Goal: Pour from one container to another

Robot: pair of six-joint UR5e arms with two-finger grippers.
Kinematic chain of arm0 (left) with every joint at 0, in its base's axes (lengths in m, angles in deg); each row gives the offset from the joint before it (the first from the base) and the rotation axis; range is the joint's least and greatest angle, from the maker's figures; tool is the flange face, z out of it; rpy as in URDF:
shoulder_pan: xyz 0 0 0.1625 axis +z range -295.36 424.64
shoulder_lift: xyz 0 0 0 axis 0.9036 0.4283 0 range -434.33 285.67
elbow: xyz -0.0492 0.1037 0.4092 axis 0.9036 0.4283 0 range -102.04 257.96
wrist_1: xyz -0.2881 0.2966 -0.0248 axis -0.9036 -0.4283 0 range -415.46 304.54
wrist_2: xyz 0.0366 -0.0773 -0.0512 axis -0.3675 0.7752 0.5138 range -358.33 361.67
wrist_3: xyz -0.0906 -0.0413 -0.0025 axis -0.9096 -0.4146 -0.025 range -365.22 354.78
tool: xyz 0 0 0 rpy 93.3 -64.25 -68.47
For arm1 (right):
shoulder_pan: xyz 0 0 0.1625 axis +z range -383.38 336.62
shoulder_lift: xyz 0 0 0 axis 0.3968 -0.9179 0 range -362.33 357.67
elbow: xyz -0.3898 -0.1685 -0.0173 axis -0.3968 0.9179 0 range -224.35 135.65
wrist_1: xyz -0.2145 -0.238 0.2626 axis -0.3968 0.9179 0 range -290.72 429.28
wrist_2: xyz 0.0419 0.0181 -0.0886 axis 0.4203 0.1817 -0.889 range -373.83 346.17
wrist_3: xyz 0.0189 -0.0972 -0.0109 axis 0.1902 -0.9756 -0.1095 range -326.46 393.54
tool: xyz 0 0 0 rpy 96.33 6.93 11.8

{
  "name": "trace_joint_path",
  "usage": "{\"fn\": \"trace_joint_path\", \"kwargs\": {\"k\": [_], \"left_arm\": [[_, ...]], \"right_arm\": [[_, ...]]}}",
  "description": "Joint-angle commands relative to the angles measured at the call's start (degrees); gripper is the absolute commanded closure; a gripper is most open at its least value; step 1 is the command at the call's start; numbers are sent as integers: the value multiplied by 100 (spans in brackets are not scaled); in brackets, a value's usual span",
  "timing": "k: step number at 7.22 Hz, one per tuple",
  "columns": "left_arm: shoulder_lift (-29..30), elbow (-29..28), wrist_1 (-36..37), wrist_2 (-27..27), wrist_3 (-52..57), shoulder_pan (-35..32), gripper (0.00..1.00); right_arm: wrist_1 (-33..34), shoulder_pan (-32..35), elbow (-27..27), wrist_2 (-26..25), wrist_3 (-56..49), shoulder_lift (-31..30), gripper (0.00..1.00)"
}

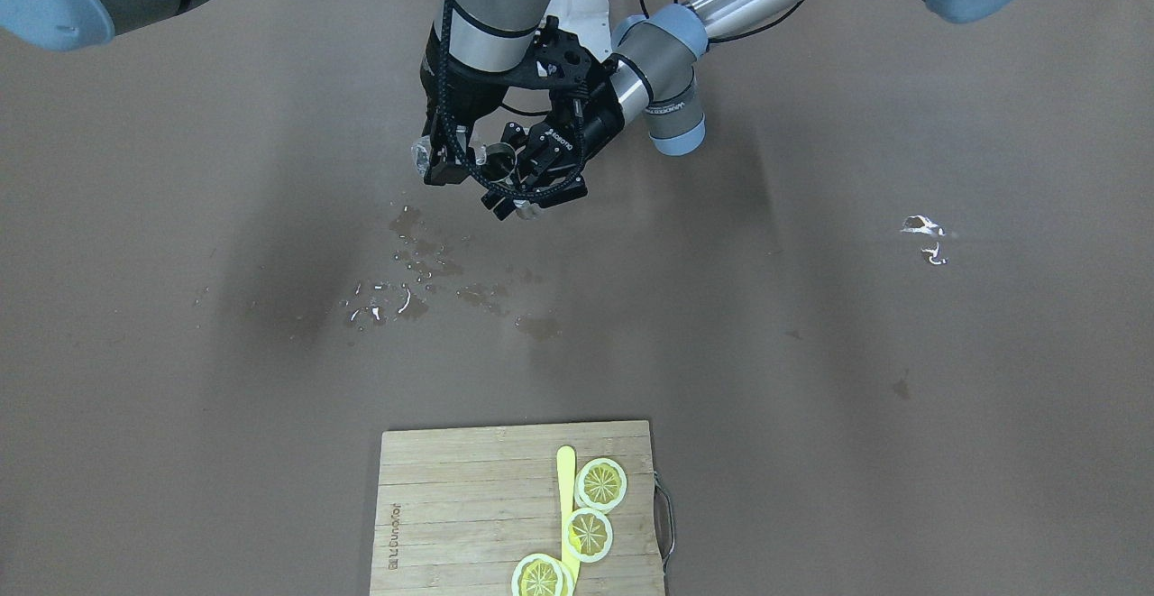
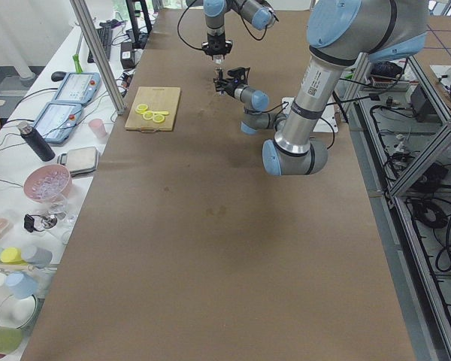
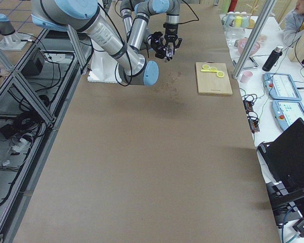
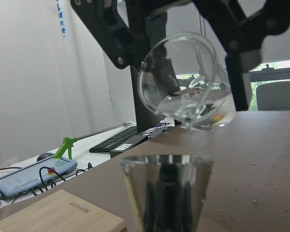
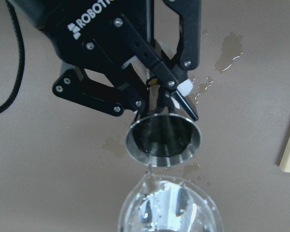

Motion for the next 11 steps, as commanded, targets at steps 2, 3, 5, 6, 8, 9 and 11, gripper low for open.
{"fn": "trace_joint_path", "kwargs": {"k": [2,3,5,6,8,9,11], "left_arm": [[11,-36,3,6,0,12,100],[3,7,3,6,0,21,100],[11,-45,3,6,0,21,100],[11,-36,3,6,0,21,100],[11,-36,3,6,0,21,100],[11,-45,3,6,0,21,100],[11,-45,3,6,0,21,100]], "right_arm": [[35,0,9,-4,9,10,100],[35,0,9,-4,9,10,100],[35,0,9,-4,18,10,100],[35,0,9,-4,18,10,100],[26,9,9,-4,18,19,100],[26,9,9,-4,44,28,100],[9,26,-70,48,70,36,100]]}}
